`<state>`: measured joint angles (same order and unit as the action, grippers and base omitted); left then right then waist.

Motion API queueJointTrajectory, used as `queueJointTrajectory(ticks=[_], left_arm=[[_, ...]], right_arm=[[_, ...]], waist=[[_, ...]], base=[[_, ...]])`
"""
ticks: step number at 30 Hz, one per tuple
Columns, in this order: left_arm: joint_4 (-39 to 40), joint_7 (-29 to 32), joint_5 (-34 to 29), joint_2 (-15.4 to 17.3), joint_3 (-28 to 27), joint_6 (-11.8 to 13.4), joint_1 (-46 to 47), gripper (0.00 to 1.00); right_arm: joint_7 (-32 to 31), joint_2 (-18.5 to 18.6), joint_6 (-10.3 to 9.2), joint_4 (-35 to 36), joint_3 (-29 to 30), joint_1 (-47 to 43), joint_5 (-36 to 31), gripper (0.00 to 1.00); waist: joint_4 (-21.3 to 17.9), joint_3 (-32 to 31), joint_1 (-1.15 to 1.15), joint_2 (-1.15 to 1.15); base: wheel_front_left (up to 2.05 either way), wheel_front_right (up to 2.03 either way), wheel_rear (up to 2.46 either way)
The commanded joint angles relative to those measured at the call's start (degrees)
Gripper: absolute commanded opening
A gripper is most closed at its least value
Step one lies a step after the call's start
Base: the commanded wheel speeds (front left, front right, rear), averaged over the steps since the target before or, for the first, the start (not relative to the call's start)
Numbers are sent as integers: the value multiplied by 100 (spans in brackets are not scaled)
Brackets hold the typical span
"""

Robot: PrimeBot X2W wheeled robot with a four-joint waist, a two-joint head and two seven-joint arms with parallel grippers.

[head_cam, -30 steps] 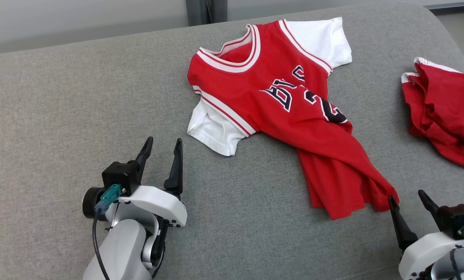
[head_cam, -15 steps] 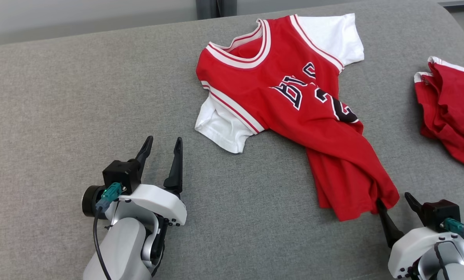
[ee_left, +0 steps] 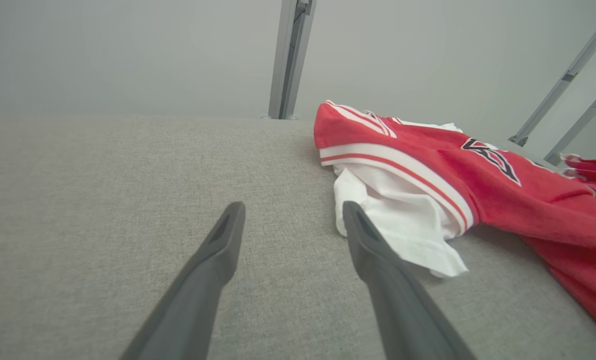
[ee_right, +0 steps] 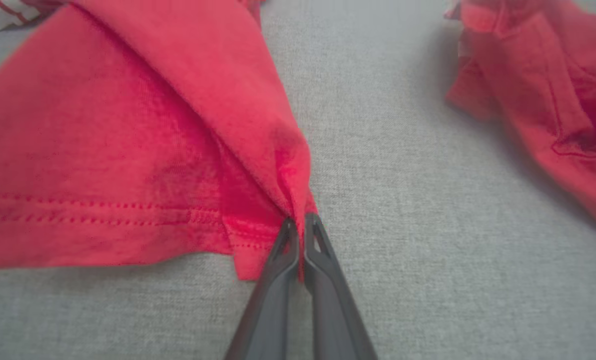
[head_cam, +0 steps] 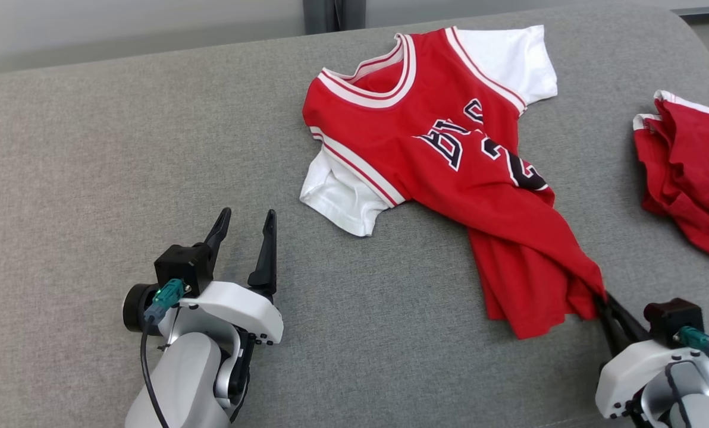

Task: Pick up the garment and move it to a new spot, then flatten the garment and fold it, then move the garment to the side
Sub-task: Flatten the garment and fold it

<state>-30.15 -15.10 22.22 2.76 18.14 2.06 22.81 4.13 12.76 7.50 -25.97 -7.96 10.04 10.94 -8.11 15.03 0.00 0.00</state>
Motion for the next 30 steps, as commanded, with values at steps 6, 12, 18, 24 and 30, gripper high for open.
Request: queueJointTrajectory(ticks=[6, 12, 18, 24, 30], left_arm=[[3, -4, 49, 29, -30, 0, -43, 100], [23, -4, 119, 29, 5, 19, -67, 100], [-71, -4, 159, 29, 66, -6, -33, 100], [-470, -2, 218, 29, 338, -114, 269, 100], [-1270, 90, 346, 30, 478, -112, 831, 100]], right_arm=[[20, 139, 0, 651, 209, 123, -224, 0], [-146, 132, 0, 1461, 356, 71, -384, 0], [-478, 90, 0, 2118, 370, -113, -478, 0], [-630, 69, 0, 2303, 374, -278, -489, 0], [-637, 16, 0, 2303, 278, -247, -470, 0]], waist=[[-145, -142, 0, 0], [-227, -188, 0, 0], [-308, -199, 0, 0], [-374, -168, 0, 0], [-497, -49, 0, 0]], base=[[0, 0, 0], [0, 0, 0], [0, 0, 0], [0, 0, 0], [0, 0, 0]])
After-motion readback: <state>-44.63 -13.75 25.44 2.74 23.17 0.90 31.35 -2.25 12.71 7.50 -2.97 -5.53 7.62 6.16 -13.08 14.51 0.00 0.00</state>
